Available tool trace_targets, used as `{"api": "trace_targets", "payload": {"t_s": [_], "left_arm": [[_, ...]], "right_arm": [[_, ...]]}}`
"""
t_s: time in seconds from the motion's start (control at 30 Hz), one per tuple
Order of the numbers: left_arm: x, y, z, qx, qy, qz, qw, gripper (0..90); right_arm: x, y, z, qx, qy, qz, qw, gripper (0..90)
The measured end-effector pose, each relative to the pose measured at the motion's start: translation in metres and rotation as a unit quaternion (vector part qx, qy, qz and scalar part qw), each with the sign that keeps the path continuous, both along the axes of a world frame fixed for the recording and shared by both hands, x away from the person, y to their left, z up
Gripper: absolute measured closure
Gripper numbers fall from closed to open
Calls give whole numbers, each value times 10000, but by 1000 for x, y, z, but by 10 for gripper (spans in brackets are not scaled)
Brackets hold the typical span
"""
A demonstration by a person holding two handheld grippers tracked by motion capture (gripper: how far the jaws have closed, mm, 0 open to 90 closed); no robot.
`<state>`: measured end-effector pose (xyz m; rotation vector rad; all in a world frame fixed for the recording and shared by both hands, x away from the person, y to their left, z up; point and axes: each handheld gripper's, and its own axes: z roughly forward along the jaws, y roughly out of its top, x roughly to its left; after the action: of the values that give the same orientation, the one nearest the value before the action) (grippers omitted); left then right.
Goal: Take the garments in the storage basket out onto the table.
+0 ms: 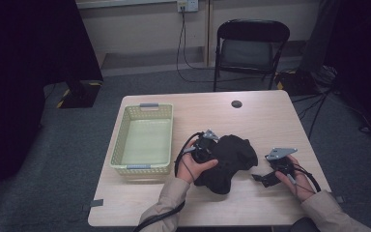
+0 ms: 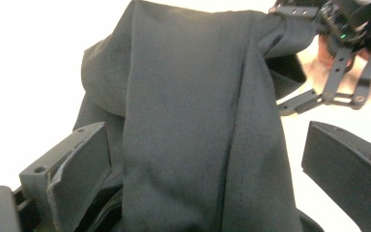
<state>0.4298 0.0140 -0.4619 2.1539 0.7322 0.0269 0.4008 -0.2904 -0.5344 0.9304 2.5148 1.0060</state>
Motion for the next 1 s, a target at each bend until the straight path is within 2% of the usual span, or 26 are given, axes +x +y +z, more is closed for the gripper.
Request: {"api": "trace_targets", "payload": {"t_s": [0.1,0.23,0.7,1.0], "left_arm": [[-1,5,3,-68,-12,-1,10000,26],[-3,11,5,-47,-27,-94,9999,26],[-14,30,9,-85,-76,-155,9998,27],[-23,42,6,-52,-99,-187,9998,30]], "right_arm": [[0,0,0,0,1,-1,10000,0],[0,0,0,0,1,-1,10000,0],[0,0,0,0,1,-1,10000,0],[0,0,0,0,0,0,10000,0]]}}
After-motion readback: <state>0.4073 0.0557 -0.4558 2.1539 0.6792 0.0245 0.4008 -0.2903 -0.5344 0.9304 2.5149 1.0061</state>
